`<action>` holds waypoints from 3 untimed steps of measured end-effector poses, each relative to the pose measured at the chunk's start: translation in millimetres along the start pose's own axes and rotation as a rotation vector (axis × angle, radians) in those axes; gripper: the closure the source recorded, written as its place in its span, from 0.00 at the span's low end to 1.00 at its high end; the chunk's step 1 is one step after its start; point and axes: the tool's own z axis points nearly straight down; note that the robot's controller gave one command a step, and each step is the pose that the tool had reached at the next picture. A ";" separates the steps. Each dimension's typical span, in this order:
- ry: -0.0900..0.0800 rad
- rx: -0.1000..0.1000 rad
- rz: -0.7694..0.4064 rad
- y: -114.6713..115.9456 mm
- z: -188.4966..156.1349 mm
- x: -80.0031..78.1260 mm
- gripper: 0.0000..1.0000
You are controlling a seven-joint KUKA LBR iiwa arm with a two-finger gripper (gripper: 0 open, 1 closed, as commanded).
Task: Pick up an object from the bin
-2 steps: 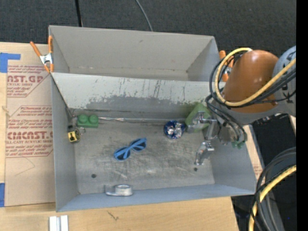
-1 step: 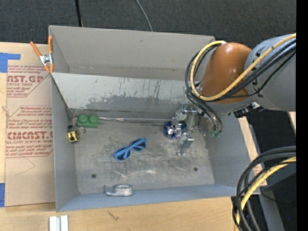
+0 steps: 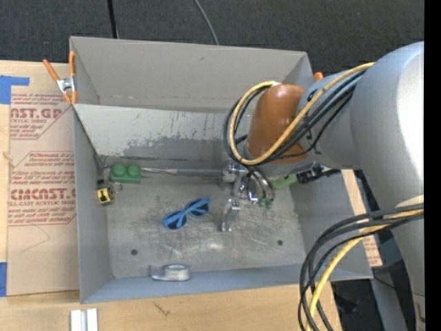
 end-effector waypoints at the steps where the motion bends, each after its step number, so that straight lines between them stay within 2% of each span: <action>1: -0.007 -0.003 -0.063 56.7 -4.4 70.2 0.00; 2: 0.006 -0.004 -0.026 116.7 -10.6 71.0 0.00; 3: -0.032 -0.006 -0.144 139.5 -8.2 99.9 0.00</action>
Offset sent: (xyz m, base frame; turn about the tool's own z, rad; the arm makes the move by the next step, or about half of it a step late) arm -0.0680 0.0591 -0.0003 -0.0590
